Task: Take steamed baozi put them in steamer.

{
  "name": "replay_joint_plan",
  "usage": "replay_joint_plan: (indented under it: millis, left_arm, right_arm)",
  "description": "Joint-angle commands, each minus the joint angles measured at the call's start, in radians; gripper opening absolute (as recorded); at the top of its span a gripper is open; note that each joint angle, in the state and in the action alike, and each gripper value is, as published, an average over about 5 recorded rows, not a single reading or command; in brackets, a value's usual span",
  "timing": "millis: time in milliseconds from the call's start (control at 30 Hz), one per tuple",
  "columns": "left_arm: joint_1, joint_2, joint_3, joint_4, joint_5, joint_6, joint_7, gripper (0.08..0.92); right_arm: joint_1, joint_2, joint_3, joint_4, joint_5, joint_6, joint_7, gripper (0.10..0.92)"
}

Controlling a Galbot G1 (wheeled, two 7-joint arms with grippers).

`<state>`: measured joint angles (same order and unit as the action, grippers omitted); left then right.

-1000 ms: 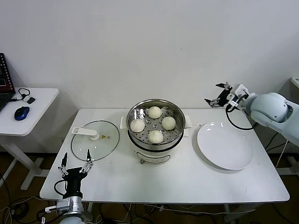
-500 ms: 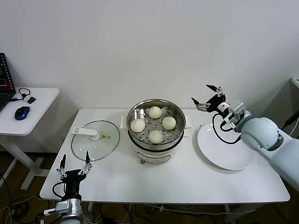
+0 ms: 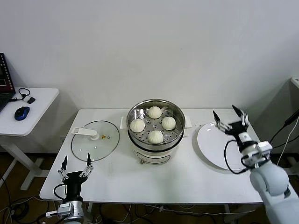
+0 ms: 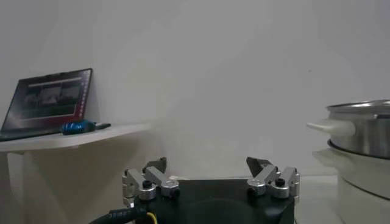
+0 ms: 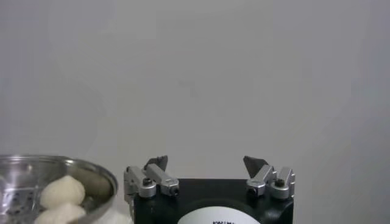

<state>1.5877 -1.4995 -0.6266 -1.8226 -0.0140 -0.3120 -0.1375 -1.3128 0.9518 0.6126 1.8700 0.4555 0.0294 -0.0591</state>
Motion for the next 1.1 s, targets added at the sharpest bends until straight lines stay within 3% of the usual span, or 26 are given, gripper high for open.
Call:
replay_joint_plan:
  millis: [33,1100]
  left_arm:
    - [0.003,-0.004,0.002,0.004,0.011,-0.013,-0.006,0.823]
    - [0.025,-0.025,0.004,-0.031,0.022,-0.015,-0.011,0.823]
  right_arm:
    - [-0.230,0.371,0.165,0.028,-0.071,0.182,-0.041,0.823]
    - [-0.359,0.463,0.007,0.058,-0.192,0.255,-0.043,0.823]
